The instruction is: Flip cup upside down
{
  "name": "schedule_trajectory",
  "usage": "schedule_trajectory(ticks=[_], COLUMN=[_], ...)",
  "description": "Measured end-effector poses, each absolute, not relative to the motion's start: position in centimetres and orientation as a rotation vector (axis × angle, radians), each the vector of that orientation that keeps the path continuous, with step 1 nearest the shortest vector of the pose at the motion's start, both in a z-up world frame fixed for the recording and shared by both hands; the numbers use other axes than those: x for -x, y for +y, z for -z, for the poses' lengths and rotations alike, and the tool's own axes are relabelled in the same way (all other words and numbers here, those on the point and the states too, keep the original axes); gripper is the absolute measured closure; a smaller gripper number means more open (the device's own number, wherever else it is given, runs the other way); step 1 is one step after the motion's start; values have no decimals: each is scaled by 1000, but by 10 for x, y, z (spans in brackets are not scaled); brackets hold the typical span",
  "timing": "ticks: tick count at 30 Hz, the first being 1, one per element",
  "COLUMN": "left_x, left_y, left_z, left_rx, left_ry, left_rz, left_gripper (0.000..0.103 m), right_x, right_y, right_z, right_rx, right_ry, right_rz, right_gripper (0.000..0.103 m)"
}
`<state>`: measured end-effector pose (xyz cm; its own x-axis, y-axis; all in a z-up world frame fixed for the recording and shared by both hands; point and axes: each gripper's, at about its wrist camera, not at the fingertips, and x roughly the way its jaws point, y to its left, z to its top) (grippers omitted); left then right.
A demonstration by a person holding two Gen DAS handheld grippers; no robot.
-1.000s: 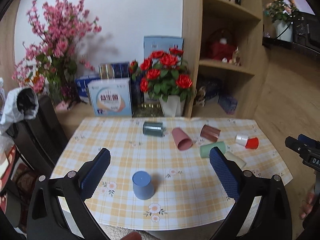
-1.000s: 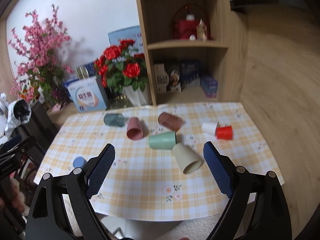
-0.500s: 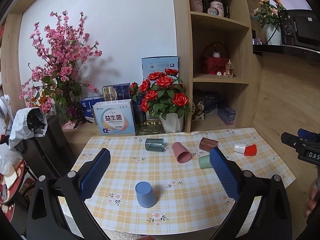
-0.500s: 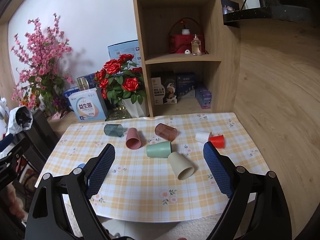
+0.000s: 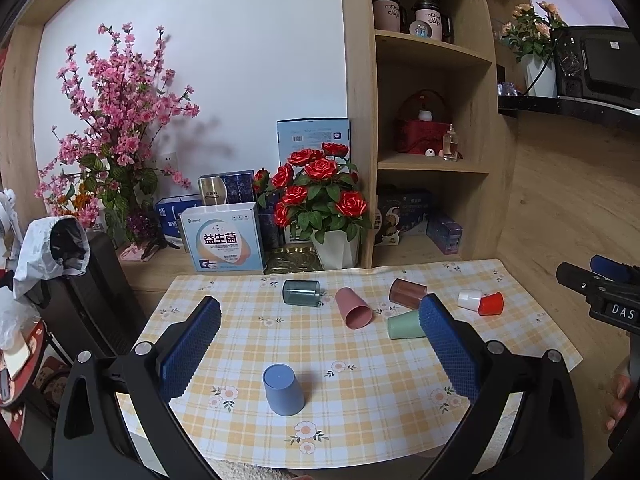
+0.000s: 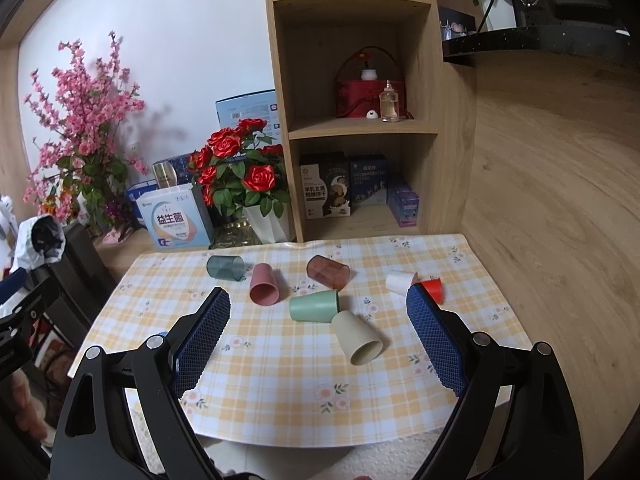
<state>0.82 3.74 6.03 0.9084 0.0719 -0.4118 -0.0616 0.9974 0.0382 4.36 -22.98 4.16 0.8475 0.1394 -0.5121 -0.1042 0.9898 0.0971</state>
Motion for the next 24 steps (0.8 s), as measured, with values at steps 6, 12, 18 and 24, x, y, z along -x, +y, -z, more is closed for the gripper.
schedule_trajectory(ticks=[6,12,18,24], left_x=[-8,-8,-7,-6], left_y=[38,36,35,35], left_z=[-61,-60,-61,-60], left_rx=[-24,-25,-23,-21], left_ry=[424,428,431,432], left_rz=[-67,-65,-62,-62], left_gripper=[6,6,6,6], right_x=[-42,-41,-40,-39], right_y=[-227,-228,-227,-228], right_z=[-43,-44,-43,-43], right_rx=[-49,-47,-47,-46], right_ry=[533,534,534,533], right_rz=[-117,-118,-117,-115], right_gripper=[16,16,16,16])
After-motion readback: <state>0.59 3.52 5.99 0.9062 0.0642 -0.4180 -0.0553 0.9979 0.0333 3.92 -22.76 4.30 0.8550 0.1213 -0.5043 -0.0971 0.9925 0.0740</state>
